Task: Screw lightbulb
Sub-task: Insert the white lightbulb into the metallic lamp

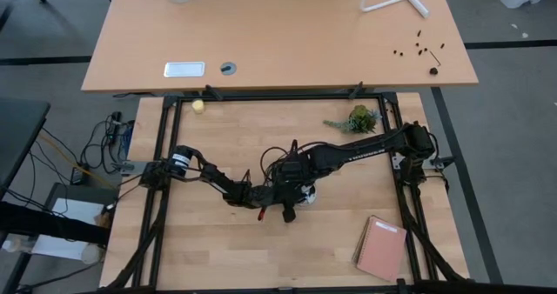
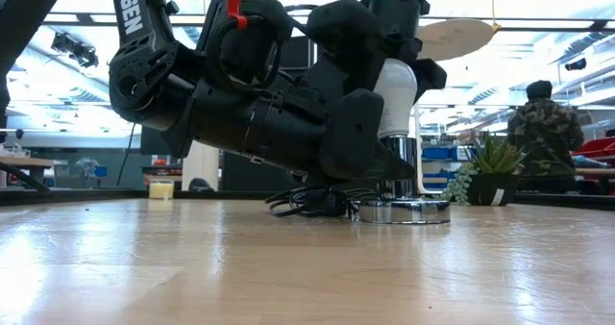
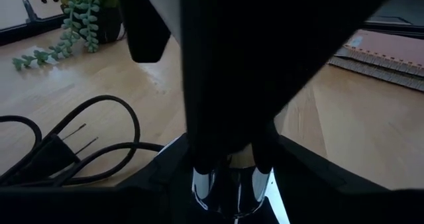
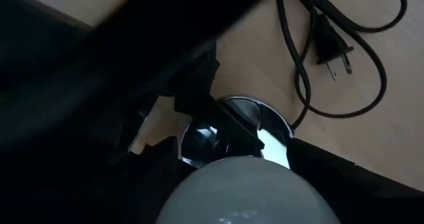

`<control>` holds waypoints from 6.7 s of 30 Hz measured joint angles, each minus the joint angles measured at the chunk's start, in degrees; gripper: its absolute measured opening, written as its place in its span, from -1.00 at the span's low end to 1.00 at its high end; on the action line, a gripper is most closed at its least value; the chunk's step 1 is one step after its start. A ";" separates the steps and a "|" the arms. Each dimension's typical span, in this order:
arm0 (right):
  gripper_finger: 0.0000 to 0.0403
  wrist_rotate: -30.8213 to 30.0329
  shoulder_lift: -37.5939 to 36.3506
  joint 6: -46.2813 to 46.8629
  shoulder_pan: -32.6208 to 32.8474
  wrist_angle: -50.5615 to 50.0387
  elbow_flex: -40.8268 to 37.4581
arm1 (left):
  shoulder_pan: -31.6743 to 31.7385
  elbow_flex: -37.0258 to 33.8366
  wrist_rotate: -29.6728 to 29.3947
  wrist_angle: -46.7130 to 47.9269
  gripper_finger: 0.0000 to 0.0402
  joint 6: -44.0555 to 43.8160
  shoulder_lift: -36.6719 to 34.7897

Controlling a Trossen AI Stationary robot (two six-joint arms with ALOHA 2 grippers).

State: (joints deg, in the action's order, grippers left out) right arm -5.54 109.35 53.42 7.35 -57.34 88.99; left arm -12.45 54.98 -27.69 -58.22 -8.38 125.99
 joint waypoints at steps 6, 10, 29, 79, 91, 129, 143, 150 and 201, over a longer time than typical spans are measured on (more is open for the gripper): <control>0.65 -0.71 -1.59 -4.95 0.40 0.35 -0.18 | 0.11 0.02 -0.78 0.18 -0.08 0.35 0.00; 0.80 -0.83 -1.78 -6.68 0.61 0.13 -0.18 | 0.09 0.02 -0.76 0.25 -0.08 0.42 0.00; 0.91 -6.31 -7.48 -10.82 3.11 -0.75 0.00 | 0.13 0.17 -0.92 2.39 -0.08 0.35 -0.13; 0.86 -15.39 -37.73 -40.31 13.29 67.03 -59.65 | -5.84 -0.02 -7.89 7.01 0.36 2.13 -7.41; 0.86 -14.30 -31.66 -42.15 10.99 70.75 -59.63 | -6.08 -0.02 -12.55 7.62 0.36 2.28 -7.46; 0.86 -30.68 -48.06 11.96 50.69 12.60 -53.84 | -6.45 26.12 -4.74 47.32 0.24 0.81 -10.10; 0.86 -16.79 -45.34 41.10 53.09 0.25 -52.87 | -6.30 26.12 -4.76 47.77 0.24 2.36 -10.08; 0.86 -16.24 -45.50 54.47 54.05 -7.22 -47.81 | -6.19 26.12 -4.77 50.29 0.24 2.27 -10.07; 0.86 -13.56 -44.79 39.99 43.01 17.91 -59.42 | -6.19 26.10 -4.76 53.48 0.24 0.59 -10.03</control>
State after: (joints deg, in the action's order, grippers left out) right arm -19.10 64.55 93.41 50.37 -39.43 29.57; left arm -18.63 81.08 -32.45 -4.73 -7.79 115.96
